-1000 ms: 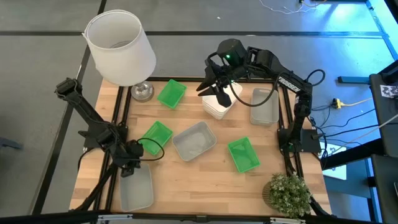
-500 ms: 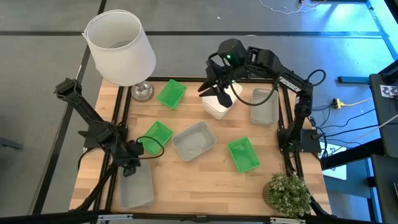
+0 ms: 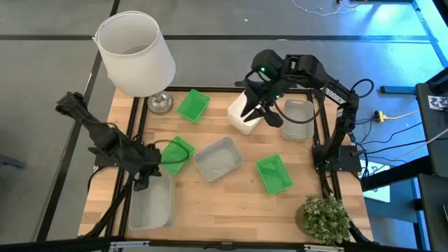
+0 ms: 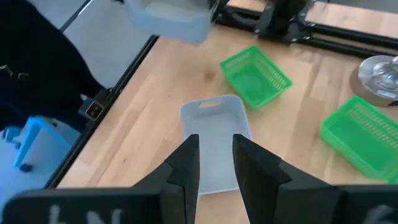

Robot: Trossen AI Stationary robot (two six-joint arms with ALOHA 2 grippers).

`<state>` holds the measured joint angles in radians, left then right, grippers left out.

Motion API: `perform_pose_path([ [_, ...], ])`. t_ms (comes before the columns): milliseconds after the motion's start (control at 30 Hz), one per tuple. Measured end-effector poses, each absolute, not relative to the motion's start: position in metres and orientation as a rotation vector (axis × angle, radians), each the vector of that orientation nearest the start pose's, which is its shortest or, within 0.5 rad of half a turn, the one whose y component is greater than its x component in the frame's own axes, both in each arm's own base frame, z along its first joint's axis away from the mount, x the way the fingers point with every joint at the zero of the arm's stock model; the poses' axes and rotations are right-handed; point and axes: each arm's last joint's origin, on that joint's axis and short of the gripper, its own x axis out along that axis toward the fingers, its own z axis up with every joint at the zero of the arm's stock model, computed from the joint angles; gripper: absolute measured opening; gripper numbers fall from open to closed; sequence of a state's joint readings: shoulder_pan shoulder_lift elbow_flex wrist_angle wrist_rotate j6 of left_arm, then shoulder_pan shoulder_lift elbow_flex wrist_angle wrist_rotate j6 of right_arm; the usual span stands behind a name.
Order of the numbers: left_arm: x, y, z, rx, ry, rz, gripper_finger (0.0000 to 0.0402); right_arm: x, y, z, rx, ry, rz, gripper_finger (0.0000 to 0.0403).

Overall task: Stack baskets by color
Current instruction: Stack the bottom gray bin on the middle gray bin

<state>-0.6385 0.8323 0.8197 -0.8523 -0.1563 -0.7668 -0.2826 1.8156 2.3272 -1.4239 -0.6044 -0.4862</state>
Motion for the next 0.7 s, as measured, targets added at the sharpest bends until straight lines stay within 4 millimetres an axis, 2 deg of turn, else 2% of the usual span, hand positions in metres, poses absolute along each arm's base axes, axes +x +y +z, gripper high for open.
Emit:
perform_pose_path([
  [233,0.147,-0.056,0.328,-0.074,0.843,-0.087,0.0,0.315,-0.073,0.459,-0.051,0.712,0.537,0.0097],
  [400,0.177,-0.035,0.355,0.138,0.812,-0.093,0.0,0.314,-0.071,0.46,-0.022,0.695,0.587,0.0097],
  [700,0.251,0.003,0.364,0.462,0.846,-0.239,0.0,0.298,-0.066,0.473,-0.042,0.657,0.586,0.0097],
])
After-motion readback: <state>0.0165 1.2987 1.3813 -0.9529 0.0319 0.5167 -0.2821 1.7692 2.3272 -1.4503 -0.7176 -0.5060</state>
